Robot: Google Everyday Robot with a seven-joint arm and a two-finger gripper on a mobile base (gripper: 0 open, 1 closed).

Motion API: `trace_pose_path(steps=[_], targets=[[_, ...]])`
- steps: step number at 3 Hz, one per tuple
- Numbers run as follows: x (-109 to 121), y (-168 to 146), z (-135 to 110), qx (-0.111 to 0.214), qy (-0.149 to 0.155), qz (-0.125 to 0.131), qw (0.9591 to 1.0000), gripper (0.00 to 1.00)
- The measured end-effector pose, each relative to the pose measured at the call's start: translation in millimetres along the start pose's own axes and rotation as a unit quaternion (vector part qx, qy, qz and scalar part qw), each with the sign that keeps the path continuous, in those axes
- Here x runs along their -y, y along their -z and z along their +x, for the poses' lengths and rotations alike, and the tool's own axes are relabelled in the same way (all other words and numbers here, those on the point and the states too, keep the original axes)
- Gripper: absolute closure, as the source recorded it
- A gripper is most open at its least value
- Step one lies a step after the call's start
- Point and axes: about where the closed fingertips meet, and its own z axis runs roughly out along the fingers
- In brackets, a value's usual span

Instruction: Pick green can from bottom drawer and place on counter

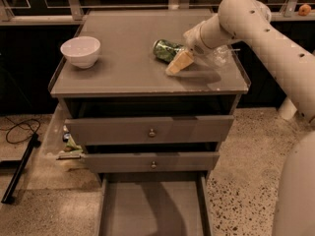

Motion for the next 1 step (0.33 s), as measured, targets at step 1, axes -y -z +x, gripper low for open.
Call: trace_pose_path(steps=[1], targets=[[0.0, 0.0, 0.0, 0.0, 0.0, 0.0, 1.0, 0.0]])
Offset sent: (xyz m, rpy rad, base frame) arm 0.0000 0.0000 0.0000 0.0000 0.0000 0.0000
